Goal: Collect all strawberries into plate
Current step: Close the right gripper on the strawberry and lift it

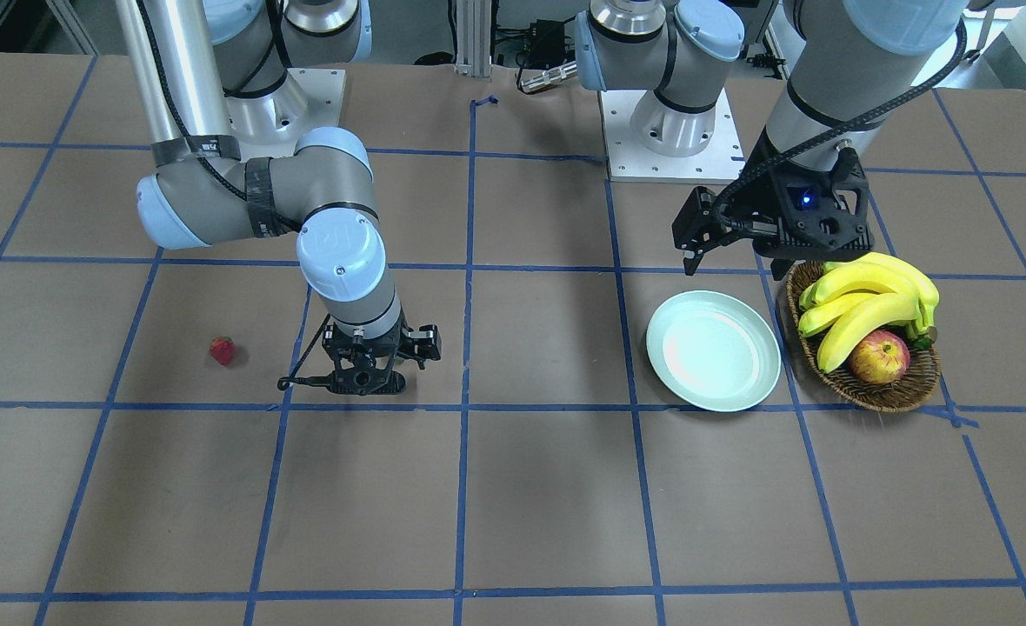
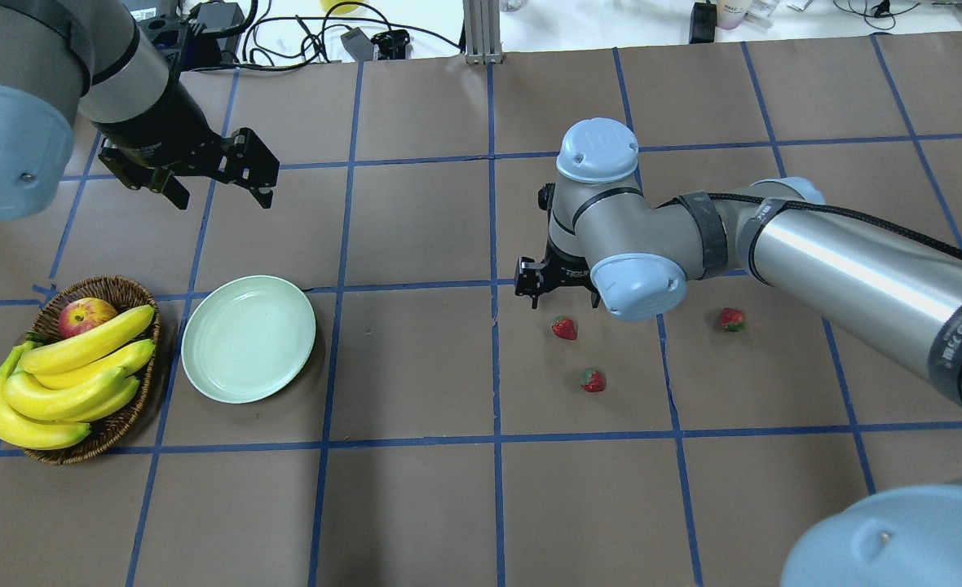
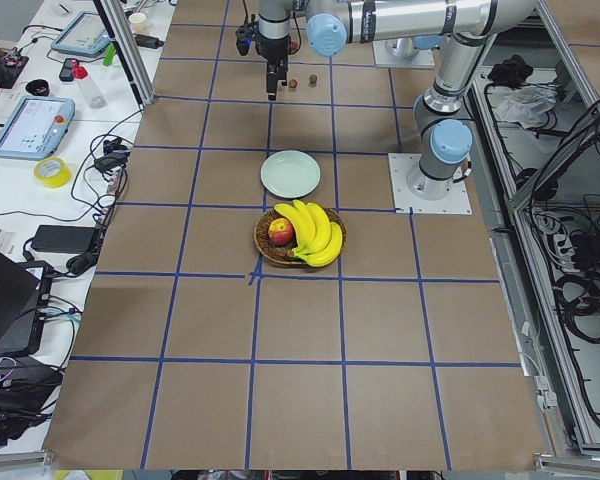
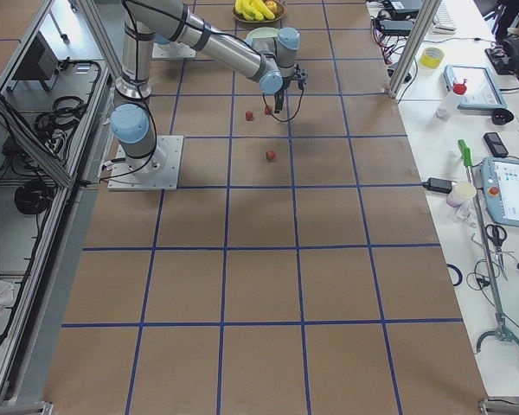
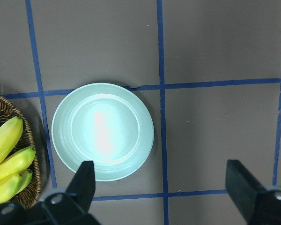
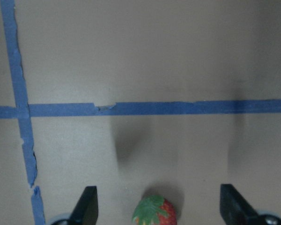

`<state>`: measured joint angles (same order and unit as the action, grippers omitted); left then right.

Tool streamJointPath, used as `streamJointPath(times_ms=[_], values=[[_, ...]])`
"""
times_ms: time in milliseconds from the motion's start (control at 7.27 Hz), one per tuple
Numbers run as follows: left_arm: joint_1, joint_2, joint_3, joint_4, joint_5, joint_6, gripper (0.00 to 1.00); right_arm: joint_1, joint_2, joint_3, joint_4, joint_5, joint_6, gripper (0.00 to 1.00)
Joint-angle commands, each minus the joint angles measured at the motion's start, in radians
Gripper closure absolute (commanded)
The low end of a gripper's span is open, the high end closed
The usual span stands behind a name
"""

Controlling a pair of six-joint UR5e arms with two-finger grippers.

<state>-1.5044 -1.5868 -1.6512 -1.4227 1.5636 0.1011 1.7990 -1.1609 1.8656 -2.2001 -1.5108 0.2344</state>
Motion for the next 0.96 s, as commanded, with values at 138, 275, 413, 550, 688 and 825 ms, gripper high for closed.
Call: streamJointPath(times_ms=[138,275,413,550,688,825], values=[[0.003,-0.013,0.016,0.028,-0.008,0.028,0.0,0.0,-0.003,0.05,0.003,0.004,-0.004,0.15],[0.003,-0.018,0.031,0.036,-0.008,0.026,0.0,0.0,0.001,0.059,0.003,0.006,-0.007,0.19],[-0.007,-0.019,0.043,0.027,-0.01,0.008,0.0,0.0,-0.002,0.057,0.002,0.006,-0.009,0.34],[-0.013,-0.015,0.047,0.025,-0.007,0.008,0.0,0.0,-0.002,0.055,0.003,0.006,-0.01,0.63],[-0.017,0.0,0.066,0.007,-0.005,0.009,0.0,0.0,0.0,0.055,0.003,0.015,-0.015,0.89],[-0.023,-0.012,0.102,-0.034,-0.008,-0.006,0.0,0.0,-0.002,0.055,0.003,0.041,-0.015,1.0]])
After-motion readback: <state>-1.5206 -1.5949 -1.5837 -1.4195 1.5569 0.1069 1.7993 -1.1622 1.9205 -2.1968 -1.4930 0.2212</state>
